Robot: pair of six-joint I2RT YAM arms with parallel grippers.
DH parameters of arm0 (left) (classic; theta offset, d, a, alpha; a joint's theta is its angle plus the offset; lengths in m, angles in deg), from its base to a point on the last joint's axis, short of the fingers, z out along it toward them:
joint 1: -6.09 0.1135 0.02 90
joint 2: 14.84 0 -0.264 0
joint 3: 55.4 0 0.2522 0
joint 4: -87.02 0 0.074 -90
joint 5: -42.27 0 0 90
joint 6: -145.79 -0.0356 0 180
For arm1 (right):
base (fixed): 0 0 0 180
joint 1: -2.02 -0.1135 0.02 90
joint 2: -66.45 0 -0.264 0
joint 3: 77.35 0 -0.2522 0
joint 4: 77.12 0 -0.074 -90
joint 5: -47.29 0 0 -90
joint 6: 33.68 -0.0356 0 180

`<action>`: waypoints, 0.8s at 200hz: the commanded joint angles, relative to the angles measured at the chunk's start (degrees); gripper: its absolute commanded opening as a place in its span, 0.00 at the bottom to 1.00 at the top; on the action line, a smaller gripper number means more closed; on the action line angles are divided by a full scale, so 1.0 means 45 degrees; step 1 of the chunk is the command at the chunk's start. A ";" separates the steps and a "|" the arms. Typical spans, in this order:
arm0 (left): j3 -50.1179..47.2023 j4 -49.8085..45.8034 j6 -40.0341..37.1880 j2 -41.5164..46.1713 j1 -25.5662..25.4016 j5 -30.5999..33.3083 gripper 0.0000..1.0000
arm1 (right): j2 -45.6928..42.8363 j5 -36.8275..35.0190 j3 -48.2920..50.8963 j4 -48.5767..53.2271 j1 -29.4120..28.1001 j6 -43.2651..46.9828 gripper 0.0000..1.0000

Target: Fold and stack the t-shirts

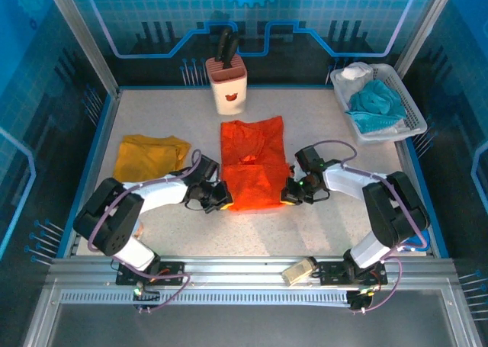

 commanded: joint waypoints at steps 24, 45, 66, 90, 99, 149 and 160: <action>-0.1602 -0.0073 0.1612 0.1845 -0.1707 0.0797 0.00 | -0.2127 -0.0624 0.1085 0.1835 -0.0933 -0.0267 0.00; -0.2184 -0.0509 0.2840 0.3319 -0.2842 0.1446 0.00 | -0.3683 -0.0902 0.1466 0.2769 -0.1436 -0.0810 0.00; -0.2191 -0.1417 0.4040 0.4851 -0.3988 0.2116 0.00 | -0.5341 -0.1258 0.1436 0.4065 -0.1973 -0.1508 0.00; -0.1874 -0.2106 0.5290 0.6321 -0.4730 0.2552 0.00 | -0.6463 -0.1485 0.0811 0.5442 -0.2253 -0.1898 0.00; -0.1715 -0.2285 0.5524 0.6826 -0.4759 0.2708 0.00 | -0.6563 -0.1657 0.0423 0.5882 -0.2237 -0.1864 0.00; -0.0014 -0.4031 0.5114 0.7784 -0.3613 0.2894 0.00 | -0.5034 -0.0746 -0.2478 0.6572 -0.1381 -0.0653 0.00; 0.0128 -0.3958 0.5045 0.7606 -0.3104 0.2419 0.00 | -0.4498 -0.0553 -0.3160 0.6642 -0.1189 -0.0341 0.00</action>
